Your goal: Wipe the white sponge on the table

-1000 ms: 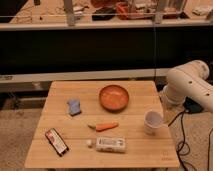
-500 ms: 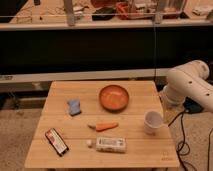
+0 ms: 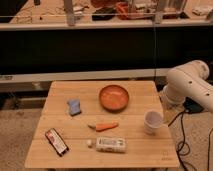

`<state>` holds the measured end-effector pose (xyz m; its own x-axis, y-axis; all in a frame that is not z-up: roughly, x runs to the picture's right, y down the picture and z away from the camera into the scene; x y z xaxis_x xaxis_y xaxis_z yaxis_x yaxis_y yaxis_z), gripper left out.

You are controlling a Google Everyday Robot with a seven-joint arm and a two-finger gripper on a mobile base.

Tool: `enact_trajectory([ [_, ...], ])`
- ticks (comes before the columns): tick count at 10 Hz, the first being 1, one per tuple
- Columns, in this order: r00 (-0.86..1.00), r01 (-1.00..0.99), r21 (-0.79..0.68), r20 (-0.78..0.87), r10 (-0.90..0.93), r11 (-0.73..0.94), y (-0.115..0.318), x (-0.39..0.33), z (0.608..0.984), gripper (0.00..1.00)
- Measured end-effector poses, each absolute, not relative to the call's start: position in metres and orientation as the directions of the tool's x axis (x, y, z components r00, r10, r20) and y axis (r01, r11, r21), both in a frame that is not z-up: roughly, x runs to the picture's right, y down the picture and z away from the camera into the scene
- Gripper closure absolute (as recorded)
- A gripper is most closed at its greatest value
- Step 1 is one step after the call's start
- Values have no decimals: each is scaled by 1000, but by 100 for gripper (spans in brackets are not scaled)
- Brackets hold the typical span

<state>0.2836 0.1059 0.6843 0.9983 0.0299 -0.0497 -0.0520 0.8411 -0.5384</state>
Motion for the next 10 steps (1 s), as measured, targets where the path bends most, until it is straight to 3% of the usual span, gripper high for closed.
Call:
enact_trajectory([
  [4, 998, -39, -535, -55, 12, 844, 103, 280, 684, 20],
  [10, 997, 39, -532, -41, -72, 846, 88, 209, 688, 20],
])
